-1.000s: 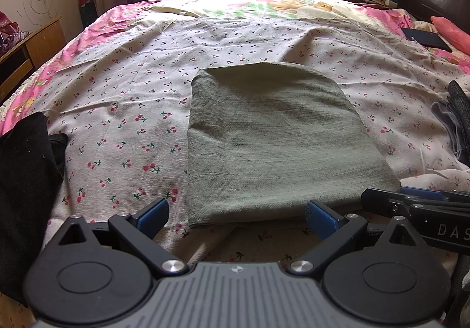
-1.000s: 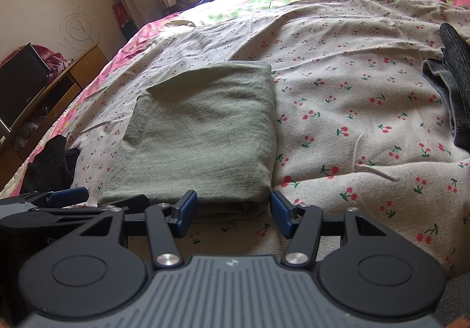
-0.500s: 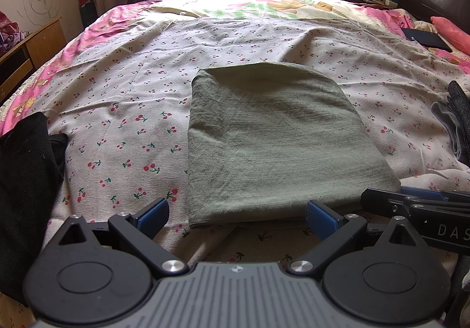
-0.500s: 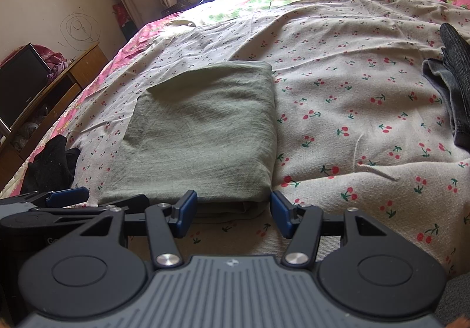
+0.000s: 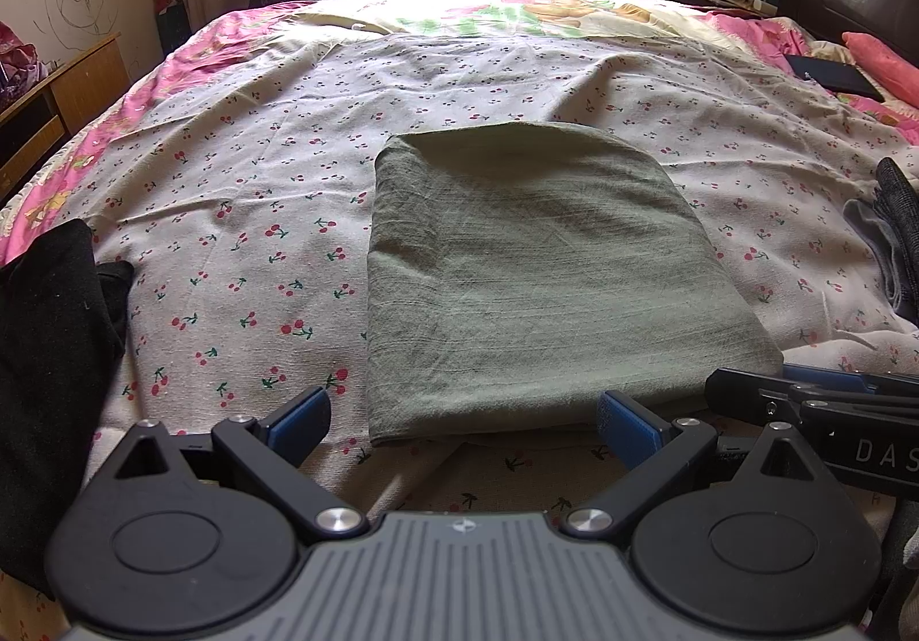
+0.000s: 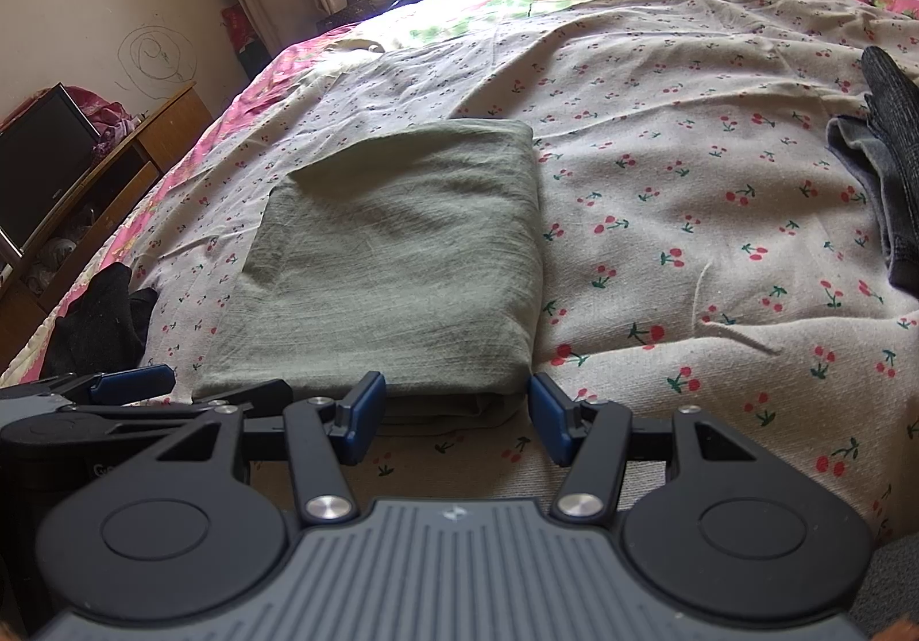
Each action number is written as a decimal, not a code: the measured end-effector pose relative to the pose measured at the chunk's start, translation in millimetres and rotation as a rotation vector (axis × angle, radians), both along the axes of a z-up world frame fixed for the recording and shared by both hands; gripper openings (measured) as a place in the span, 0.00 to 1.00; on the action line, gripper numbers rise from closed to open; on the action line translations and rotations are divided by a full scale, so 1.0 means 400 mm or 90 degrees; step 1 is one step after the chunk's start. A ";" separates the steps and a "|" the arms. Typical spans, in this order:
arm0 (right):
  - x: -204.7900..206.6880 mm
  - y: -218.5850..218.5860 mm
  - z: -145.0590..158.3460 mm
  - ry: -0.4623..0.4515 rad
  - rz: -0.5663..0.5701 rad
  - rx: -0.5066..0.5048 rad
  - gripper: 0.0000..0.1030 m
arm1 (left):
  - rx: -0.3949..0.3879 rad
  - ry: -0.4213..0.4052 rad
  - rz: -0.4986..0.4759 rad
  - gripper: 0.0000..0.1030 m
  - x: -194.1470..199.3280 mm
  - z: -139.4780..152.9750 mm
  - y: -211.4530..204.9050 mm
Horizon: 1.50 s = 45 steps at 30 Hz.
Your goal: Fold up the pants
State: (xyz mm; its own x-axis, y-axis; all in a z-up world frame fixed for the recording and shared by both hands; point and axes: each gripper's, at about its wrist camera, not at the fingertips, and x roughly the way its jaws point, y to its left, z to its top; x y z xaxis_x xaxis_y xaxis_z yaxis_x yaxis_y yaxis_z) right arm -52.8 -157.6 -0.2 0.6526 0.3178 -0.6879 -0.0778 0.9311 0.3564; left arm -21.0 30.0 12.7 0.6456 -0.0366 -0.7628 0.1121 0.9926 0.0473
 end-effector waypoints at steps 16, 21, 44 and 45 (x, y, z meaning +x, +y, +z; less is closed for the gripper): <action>-0.003 0.003 0.007 -0.006 0.006 -0.003 0.55 | -0.002 -0.004 0.000 1.00 -0.003 0.008 -0.001; -0.017 0.005 0.023 -0.009 0.003 -0.007 0.55 | -0.021 -0.004 0.006 1.00 -0.023 0.028 0.011; -0.112 -0.012 0.058 -0.009 -0.020 0.002 0.55 | -0.027 -0.015 0.001 1.00 -0.127 0.055 -0.003; -0.113 -0.013 0.057 -0.007 -0.021 0.002 0.55 | -0.025 -0.016 0.000 1.00 -0.128 0.055 -0.005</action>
State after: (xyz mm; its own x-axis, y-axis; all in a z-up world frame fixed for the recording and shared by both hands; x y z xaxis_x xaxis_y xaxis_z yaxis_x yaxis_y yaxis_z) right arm -98.2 -162.6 22.6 0.6702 0.2986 -0.6794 -0.0510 0.9319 0.3592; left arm -72.4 28.2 34.8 0.6652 -0.0653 -0.7438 0.1106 0.9938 0.0116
